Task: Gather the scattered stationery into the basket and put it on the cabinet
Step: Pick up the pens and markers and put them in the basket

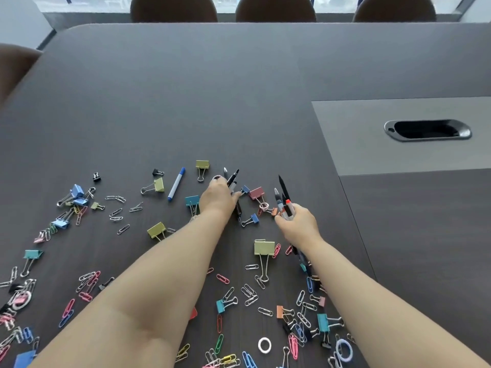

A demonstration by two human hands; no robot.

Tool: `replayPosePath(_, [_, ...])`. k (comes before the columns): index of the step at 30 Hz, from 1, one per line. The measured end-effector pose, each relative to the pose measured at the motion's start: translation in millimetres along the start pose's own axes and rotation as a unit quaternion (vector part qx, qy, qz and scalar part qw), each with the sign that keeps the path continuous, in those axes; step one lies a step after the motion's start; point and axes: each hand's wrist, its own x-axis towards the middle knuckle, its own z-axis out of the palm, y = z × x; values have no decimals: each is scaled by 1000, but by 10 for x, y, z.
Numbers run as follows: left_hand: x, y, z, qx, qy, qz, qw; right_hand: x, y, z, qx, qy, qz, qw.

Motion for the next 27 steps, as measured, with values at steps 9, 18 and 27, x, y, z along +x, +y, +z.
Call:
replayPosePath(9, [-117, -39, 19, 74, -49, -23, 996, -47, -13, 74, 6, -6, -2, 1000])
replayPosePath(18, [-443, -353, -289, -69, -19, -13, 997, -210, -271, 198, -7, 9, 2, 1000])
replayPosePath(27, [-514, -1284, -892, -125, 64, -46, 989, -196, -921, 792, -50, -23, -23, 998])
